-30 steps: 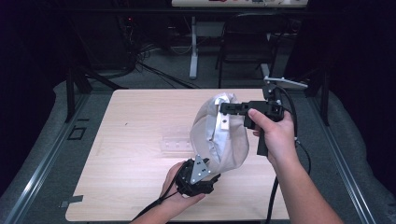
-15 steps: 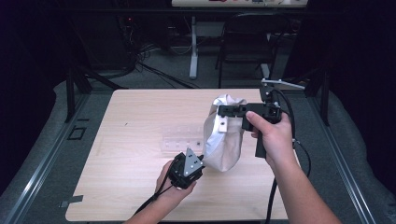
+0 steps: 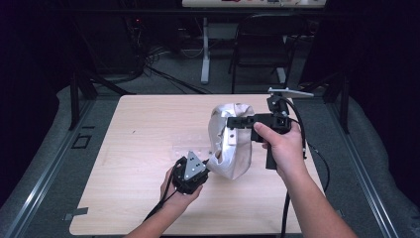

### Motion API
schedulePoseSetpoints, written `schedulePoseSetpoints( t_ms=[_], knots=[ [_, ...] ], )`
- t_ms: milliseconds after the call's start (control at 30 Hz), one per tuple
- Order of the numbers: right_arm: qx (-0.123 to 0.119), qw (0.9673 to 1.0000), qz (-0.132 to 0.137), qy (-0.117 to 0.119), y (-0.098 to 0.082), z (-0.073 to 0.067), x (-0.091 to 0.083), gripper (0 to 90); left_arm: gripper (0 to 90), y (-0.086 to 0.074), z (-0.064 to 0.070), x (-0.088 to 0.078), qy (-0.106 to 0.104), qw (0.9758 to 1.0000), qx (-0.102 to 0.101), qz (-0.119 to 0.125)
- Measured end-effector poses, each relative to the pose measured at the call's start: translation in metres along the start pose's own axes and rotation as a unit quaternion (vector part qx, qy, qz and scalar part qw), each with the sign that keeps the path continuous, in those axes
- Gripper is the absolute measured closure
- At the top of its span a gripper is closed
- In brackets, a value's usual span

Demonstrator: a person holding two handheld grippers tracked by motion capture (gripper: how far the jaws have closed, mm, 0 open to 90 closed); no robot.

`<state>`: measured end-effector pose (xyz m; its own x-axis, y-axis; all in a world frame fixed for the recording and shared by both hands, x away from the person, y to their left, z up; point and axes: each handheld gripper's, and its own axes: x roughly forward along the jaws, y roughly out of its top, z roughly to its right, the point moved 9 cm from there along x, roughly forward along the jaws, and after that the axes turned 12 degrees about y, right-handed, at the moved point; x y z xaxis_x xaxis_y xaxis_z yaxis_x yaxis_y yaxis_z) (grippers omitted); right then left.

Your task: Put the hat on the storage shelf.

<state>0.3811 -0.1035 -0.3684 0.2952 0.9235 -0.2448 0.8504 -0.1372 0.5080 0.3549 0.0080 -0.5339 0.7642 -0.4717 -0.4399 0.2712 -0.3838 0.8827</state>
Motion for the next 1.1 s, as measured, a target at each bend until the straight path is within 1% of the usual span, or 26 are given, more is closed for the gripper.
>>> schedulePoseSetpoints(
  t_ms=[67,200,233,333,367,567,700,733,800,867,933,1000,1067,1100],
  knots=[
    [-0.003,1.0000,-0.004,-0.007,-0.001,0.003,0.002,83.7,82.9,0.001,-0.002,0.003,-0.009,0.9999,-0.014,-0.001],
    [0.000,0.9999,-0.008,-0.015,-0.002,0.009,0.007,83.7,83.0,0.001,-0.005,0.009,-0.015,0.9995,-0.026,-0.008],
    [0.002,0.9998,-0.008,-0.016,-0.002,0.011,0.008,83.6,82.9,0.001,-0.006,0.011,-0.017,0.9994,-0.028,-0.010],
    [0.008,0.9997,-0.009,-0.021,-0.001,0.019,0.011,83.7,83.0,0.003,-0.008,0.015,-0.030,0.9984,-0.045,-0.015],
    [0.011,0.9997,-0.008,-0.022,0.000,0.021,0.013,83.7,83.1,0.003,-0.009,0.017,-0.034,0.9982,-0.046,-0.018],
    [0.018,0.9995,-0.009,-0.026,0.001,0.032,0.020,83.7,83.2,0.005,-0.018,0.024,-0.040,0.9966,-0.068,-0.022],
    [0.023,0.9993,-0.011,-0.027,0.002,0.038,0.025,83.7,83.4,0.003,-0.019,0.026,-0.039,0.9964,-0.072,-0.024],
    [0.027,0.9992,-0.011,-0.026,0.002,0.039,0.026,83.7,83.5,0.003,-0.020,0.026,-0.041,0.9962,-0.073,-0.024],
    [0.025,0.9992,-0.015,-0.026,0.001,0.040,0.027,83.7,83.5,0.003,-0.022,0.025,-0.040,0.9960,-0.076,-0.023],
    [0.025,0.9992,-0.016,-0.027,0.001,0.040,0.029,83.7,83.5,0.002,-0.024,0.024,-0.037,0.9962,-0.074,-0.025],
    [0.026,0.9992,-0.016,-0.027,0.001,0.040,0.030,83.6,83.5,0.001,-0.027,0.022,-0.035,0.9961,-0.076,-0.028],
    [0.027,0.9992,-0.016,-0.025,0.001,0.040,0.032,83.7,83.6,0.002,-0.029,0.020,-0.039,0.9959,-0.078,-0.025],
    [0.029,0.9992,-0.014,-0.024,0.001,0.040,0.033,83.7,83.6,0.000,-0.028,0.022,-0.053,0.9950,-0.076,-0.037],
    [0.028,0.9991,-0.015,-0.027,0.000,0.041,0.033,83.6,83.6,0.000,-0.028,0.023,-0.055,0.9951,-0.072,-0.039]
  ],
)
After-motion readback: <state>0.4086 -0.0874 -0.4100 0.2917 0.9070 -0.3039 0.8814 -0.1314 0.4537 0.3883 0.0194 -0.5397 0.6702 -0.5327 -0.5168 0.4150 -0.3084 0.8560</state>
